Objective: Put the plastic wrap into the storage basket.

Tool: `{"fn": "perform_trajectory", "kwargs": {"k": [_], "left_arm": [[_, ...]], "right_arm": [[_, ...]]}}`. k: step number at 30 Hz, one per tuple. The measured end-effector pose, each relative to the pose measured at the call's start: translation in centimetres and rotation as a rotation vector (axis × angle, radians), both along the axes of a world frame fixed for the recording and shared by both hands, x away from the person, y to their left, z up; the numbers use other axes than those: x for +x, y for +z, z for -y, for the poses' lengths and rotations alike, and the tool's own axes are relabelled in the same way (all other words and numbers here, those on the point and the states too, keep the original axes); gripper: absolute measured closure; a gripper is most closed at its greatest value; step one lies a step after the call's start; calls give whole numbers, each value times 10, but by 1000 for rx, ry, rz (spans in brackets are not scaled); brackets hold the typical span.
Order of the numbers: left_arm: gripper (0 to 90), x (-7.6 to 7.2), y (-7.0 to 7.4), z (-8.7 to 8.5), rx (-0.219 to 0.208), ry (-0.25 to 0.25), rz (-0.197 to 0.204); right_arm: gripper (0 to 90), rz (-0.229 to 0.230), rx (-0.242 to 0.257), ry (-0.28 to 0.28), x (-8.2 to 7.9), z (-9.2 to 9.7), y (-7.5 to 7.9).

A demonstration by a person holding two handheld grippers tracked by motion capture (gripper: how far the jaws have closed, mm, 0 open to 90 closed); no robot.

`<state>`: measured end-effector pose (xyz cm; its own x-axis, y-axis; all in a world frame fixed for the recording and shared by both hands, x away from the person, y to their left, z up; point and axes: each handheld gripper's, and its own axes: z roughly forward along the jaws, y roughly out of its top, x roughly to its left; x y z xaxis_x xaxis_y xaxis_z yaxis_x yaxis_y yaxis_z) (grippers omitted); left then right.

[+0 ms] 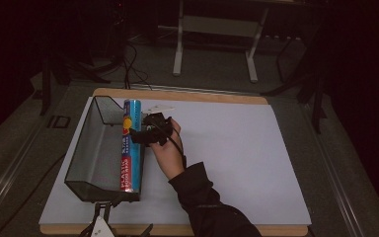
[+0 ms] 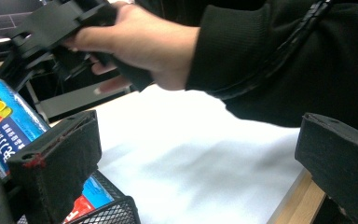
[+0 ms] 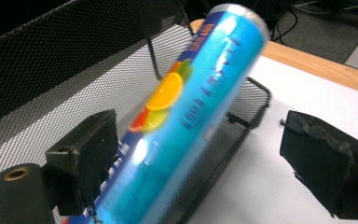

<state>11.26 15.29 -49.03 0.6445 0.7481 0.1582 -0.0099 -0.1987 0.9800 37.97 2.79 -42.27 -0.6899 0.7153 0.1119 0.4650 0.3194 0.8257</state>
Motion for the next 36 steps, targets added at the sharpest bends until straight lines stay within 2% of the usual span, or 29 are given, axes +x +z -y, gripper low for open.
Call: {"fn": "perform_trajectory", "kwargs": {"k": [7,10,17,19,25,30,33,36], "left_arm": [[8,0,-1,2,8,-1,-3],[8,1,-1,3,9,-3,-5],[8,2,-2,5,13,-13,-8],[8,2,-2,5,15,-10,-10],[8,1,-2,5,12,-9,-9],[8,2,-2,6,18,-12,-10],[8,2,-2,6,26,-12,-9],[8,2,-2,7,15,-13,-12]], "right_arm": [[114,39,46,7,-6,34,4],[114,71,33,11,-11,46,4],[134,65,55,-4,-19,69,4],[138,47,61,14,-21,75,3],[132,97,40,32,-34,95,0],[132,110,69,29,-46,118,-3],[132,118,65,32,-54,131,-7],[132,126,58,28,-62,143,-11]]}}
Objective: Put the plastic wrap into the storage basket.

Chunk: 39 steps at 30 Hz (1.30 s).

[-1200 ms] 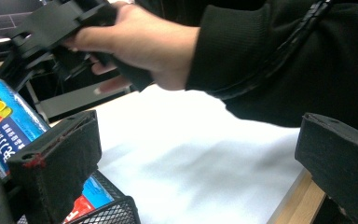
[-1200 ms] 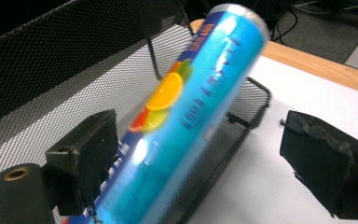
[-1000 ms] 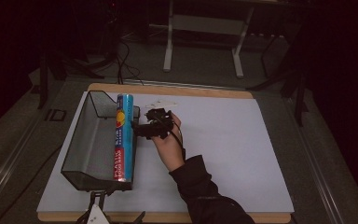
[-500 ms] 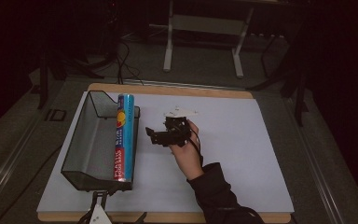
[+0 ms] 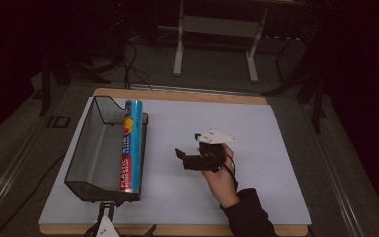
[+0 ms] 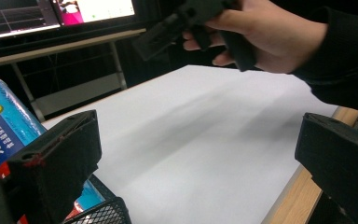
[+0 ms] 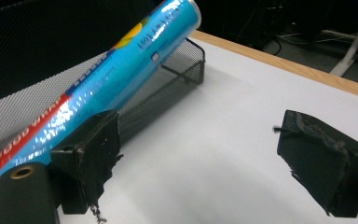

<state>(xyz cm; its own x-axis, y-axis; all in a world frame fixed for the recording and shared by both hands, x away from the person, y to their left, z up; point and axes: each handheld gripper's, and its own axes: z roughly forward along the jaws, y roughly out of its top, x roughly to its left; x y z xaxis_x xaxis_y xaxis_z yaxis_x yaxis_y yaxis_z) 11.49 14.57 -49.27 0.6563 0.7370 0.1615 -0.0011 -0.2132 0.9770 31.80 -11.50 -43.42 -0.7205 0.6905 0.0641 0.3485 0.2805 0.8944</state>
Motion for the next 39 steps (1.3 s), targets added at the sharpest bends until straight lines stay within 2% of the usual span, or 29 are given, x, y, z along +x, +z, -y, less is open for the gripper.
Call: {"fn": "perform_trajectory", "kwargs": {"k": [4,8,17,21,23,29,36,39], "left_arm": [[8,0,0,0,5,0,1],[8,0,0,1,5,-2,-2],[8,1,0,2,6,-2,-5],[8,1,-1,3,5,-4,-7],[8,1,-1,3,5,-2,-6],[8,2,-1,3,9,-1,-8],[8,1,-1,3,9,0,-8],[8,2,-1,4,9,-1,-10]], "right_arm": [[132,3,0,-7,-7,14,-4],[132,5,-6,-31,-20,37,-11],[132,14,17,-75,-42,78,-19],[132,10,13,-100,-49,95,-24],[133,1,-6,-116,-52,103,-29],[135,-37,0,-146,-59,117,-41],[135,-28,0,-169,-67,131,-50],[135,-27,-17,-173,-70,134,-56]]}}
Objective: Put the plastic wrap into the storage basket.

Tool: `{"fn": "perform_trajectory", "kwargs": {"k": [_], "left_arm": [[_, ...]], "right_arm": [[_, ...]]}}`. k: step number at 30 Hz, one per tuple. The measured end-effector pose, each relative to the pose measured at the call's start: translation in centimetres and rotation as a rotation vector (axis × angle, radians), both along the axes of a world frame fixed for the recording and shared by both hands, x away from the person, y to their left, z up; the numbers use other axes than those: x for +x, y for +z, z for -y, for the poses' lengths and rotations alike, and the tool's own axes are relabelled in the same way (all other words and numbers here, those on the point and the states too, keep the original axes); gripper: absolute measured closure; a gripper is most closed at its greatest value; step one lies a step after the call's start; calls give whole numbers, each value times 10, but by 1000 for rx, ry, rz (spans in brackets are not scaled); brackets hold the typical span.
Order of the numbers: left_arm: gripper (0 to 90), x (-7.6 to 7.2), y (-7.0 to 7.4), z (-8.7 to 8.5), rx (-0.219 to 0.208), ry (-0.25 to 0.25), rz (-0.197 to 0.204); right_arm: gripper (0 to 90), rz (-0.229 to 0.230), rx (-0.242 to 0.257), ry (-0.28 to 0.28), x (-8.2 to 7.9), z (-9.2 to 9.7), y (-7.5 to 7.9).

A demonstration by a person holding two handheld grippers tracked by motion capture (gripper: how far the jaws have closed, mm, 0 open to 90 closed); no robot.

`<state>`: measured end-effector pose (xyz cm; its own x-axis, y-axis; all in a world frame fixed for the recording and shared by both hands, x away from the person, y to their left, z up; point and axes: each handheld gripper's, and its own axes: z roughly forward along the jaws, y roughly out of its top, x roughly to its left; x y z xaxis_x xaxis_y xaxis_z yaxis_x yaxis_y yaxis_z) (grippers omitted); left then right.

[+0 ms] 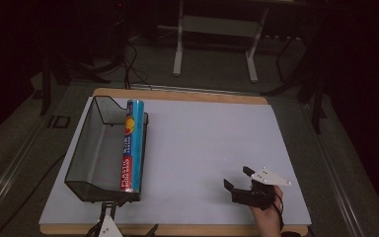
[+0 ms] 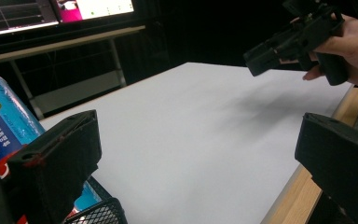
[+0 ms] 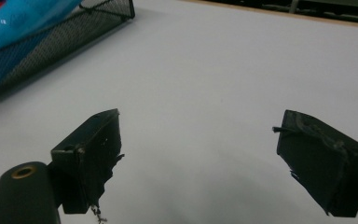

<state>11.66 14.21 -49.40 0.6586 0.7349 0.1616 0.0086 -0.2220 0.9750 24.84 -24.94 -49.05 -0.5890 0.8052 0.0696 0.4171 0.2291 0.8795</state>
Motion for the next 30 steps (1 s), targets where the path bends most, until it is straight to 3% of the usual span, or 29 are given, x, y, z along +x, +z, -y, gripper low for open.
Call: {"fn": "perform_trajectory", "kwargs": {"k": [4,8,17,30], "left_arm": [[8,0,0,1,4,-1,-1],[8,1,-1,1,12,4,-2],[8,1,-1,2,19,-2,2],[8,0,-1,1,20,-2,6]], "right_arm": [[135,6,-16,8,-3,2,-9],[135,5,0,7,-4,1,-14],[136,61,-15,-7,2,5,-22],[136,59,-35,5,8,4,-30]]}}
